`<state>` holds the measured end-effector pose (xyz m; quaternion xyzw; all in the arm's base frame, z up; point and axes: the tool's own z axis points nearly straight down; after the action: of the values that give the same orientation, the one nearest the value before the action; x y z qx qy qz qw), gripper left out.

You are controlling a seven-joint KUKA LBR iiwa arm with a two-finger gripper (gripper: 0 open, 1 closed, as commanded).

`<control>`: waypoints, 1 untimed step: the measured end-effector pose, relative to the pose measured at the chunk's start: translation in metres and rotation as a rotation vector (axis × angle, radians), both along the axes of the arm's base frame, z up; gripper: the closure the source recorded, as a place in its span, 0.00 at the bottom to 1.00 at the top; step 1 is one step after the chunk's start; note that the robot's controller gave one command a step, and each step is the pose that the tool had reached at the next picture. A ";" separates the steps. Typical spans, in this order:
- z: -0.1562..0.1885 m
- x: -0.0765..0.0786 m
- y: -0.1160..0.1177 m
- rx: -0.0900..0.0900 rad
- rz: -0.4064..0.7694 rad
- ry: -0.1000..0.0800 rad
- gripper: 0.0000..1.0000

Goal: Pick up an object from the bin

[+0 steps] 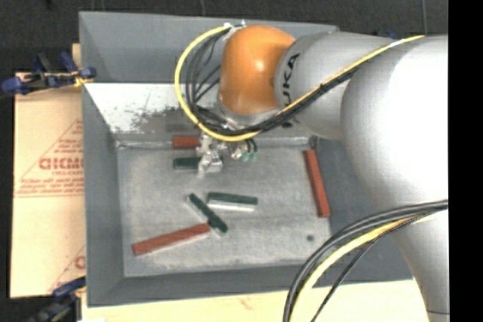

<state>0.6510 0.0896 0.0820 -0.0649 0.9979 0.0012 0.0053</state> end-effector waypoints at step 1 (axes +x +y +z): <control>0.000 0.000 0.000 0.000 -0.001 0.000 1.00</control>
Offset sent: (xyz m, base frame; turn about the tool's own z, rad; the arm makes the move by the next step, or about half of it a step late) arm 0.0000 -0.0008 0.0527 -0.0196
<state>0.6511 0.0896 0.0820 -0.0644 0.9979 0.0013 0.0054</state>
